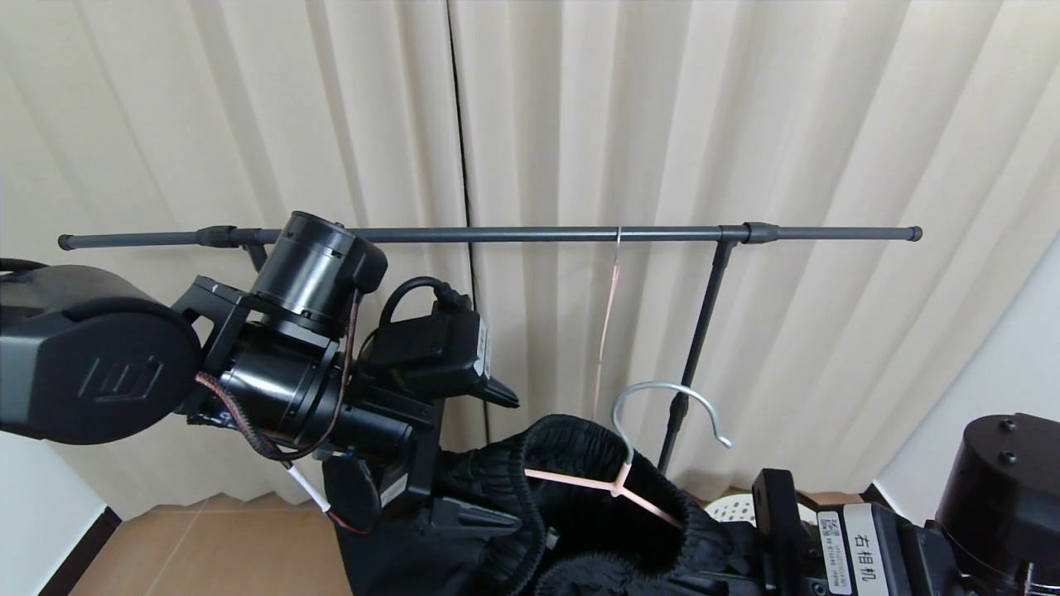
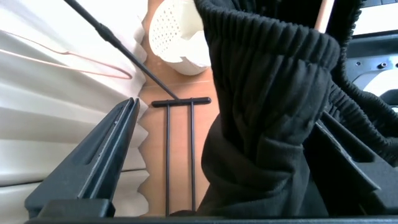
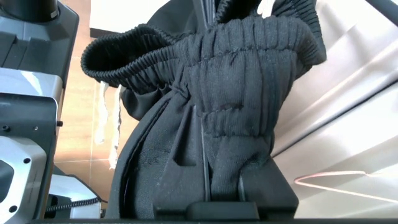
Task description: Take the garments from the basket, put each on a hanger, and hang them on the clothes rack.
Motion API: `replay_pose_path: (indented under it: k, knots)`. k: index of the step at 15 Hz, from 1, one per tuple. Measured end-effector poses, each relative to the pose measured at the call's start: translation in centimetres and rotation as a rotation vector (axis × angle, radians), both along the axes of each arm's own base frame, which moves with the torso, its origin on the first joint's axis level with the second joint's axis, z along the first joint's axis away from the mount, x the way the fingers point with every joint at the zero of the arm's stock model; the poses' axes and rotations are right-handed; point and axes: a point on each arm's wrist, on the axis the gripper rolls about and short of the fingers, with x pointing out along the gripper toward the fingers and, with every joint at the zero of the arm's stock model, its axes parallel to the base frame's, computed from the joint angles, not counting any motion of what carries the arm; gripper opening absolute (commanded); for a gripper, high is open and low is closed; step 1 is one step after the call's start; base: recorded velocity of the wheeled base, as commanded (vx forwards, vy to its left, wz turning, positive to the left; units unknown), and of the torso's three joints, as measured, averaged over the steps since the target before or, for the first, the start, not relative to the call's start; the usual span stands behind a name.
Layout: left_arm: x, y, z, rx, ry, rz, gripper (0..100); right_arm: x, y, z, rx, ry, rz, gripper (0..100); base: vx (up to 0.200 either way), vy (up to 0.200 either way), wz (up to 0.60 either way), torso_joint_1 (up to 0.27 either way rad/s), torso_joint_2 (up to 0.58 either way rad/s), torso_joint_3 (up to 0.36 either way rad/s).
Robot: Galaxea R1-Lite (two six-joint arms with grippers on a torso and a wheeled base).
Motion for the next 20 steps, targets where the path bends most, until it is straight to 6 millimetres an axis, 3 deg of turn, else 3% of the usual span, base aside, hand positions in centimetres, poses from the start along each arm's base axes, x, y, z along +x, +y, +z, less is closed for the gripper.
replay_pose_path:
  k: [1, 2, 15, 16, 20]
  knots:
    - [0.0, 0.0, -0.1, 0.001, 0.005, -0.001, 100, 0.0, 0.0, 0.0, 0.001, -0.001, -0.001, 0, 0.000, 0.000, 0.00, 0.000, 0.00, 0.000]
    - [0.0, 0.0, -0.2, 0.003, 0.008, -0.002, 0, 0.0, 0.0, 0.1, 0.002, -0.003, -0.001, 0, 0.000, 0.000, 0.00, 0.000, 0.00, 0.000]
    - [-0.4, 0.4, -0.3, 0.006, 0.018, 0.009, 0, 0.5, 0.2, 0.3, -0.001, -0.019, -0.081, 0, 0.000, 0.000, 0.00, 0.000, 0.00, 0.000]
    - [-0.4, 0.4, -0.2, 0.005, 0.017, 0.011, 0, 0.6, 0.1, 0.3, -0.004, -0.015, -0.088, 100, 0.000, 0.000, 0.00, 0.000, 0.00, 0.000]
    - [0.1, 0.9, 0.2, -0.018, -0.004, 0.047, 0, 1.2, -0.7, 0.2, -0.006, -0.002, -0.132, 100, 0.000, 0.000, 0.00, 0.000, 0.00, 0.000]
